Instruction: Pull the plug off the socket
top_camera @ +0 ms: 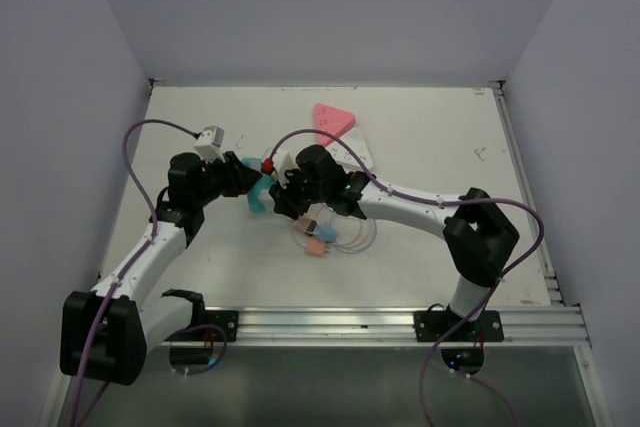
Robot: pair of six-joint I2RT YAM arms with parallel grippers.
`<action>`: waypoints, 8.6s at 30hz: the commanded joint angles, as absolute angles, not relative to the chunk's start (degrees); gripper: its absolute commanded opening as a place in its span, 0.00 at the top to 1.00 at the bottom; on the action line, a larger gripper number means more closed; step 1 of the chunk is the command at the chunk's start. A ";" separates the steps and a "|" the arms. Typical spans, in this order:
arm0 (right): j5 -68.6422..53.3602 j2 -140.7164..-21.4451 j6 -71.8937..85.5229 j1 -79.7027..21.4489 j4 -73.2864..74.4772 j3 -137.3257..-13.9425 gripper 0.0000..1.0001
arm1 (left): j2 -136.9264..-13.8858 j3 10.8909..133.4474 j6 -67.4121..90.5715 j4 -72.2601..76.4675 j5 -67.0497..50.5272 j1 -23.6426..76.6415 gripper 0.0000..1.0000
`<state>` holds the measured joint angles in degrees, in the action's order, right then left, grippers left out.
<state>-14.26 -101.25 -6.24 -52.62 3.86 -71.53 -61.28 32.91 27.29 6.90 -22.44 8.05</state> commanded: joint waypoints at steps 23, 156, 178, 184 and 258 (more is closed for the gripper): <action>-9.58 -86.23 -5.18 -52.65 17.49 -63.99 1.00 | -55.81 41.66 19.69 0.27 8.96 14.24 1.00; -7.65 -80.51 9.40 -45.62 36.12 -70.40 1.00 | -56.87 54.84 12.48 -20.57 19.51 14.33 1.00; -14.24 -81.56 11.07 -42.10 15.91 -66.71 1.00 | -57.22 49.49 20.65 -8.44 -16.34 14.33 0.93; -14.32 -81.83 10.99 -42.10 12.93 -67.06 1.00 | -58.44 48.17 21.71 -8.79 -17.31 14.33 0.67; -10.28 -73.83 9.76 -43.07 22.58 -65.83 1.00 | -59.94 51.33 22.50 -27.16 18.19 14.33 1.00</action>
<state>-12.40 -79.29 10.04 -43.94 15.92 -65.12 -59.79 49.76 27.33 -22.87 -5.28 17.30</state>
